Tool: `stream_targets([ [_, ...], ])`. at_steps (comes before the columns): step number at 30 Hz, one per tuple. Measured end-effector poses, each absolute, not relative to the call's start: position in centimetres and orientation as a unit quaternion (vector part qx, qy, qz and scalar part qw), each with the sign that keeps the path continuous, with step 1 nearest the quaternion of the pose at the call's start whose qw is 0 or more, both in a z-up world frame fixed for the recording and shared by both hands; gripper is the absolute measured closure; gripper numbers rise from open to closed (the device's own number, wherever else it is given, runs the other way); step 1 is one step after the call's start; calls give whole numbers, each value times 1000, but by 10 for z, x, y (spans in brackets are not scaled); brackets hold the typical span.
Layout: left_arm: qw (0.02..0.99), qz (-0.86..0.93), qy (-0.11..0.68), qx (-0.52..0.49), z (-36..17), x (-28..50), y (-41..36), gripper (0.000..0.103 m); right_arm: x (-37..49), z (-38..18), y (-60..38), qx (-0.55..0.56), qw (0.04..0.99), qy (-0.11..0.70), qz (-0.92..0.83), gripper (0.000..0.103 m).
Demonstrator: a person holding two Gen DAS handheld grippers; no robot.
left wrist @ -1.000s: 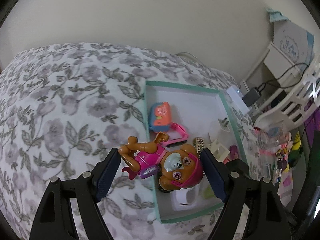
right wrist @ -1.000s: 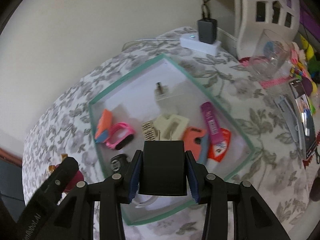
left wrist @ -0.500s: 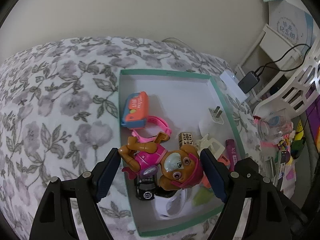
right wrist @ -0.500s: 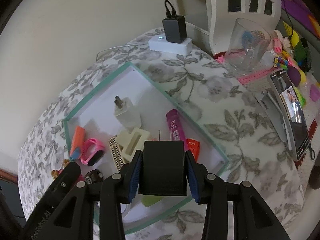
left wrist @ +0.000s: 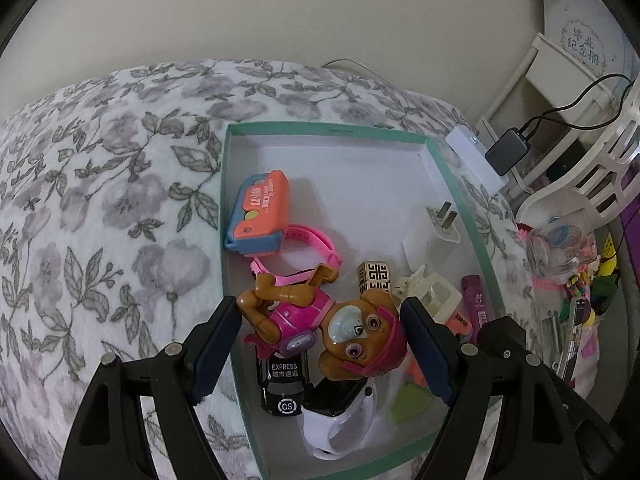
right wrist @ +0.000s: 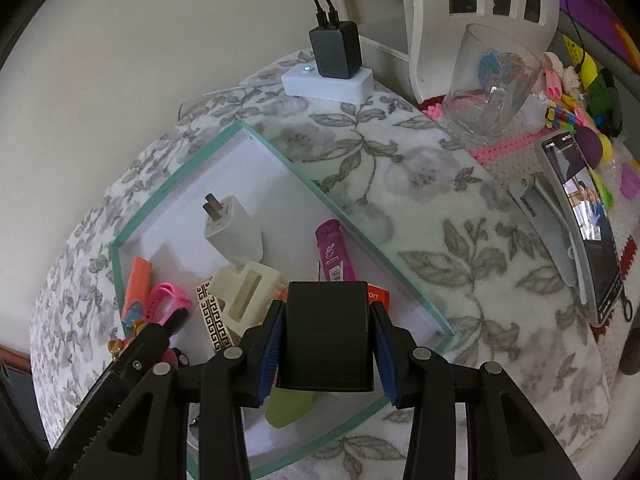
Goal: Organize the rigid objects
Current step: 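Lower the dog figurine and black charger into the tray and open both grippers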
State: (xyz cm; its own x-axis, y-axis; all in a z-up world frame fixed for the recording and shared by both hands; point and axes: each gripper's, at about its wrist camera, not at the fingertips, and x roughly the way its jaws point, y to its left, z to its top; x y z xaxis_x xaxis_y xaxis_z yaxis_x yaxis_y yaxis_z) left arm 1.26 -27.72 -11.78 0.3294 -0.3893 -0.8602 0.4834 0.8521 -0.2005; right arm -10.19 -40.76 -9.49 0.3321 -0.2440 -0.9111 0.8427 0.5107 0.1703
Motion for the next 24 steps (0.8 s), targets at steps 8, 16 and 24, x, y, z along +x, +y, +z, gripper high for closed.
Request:
stream_targets([
  [8, 807, -266, 525, 43, -126, 16, -277, 20, -99, -100, -407, 329, 742, 457, -365, 59],
  [16, 803, -265, 532, 37, -128, 15, -274, 20, -98, -100, -404, 322, 744, 460, -363, 59],
  [24, 805, -263, 531, 32, -123, 15, -272, 20, -97, -100, -403, 316, 743, 464, -365, 59],
])
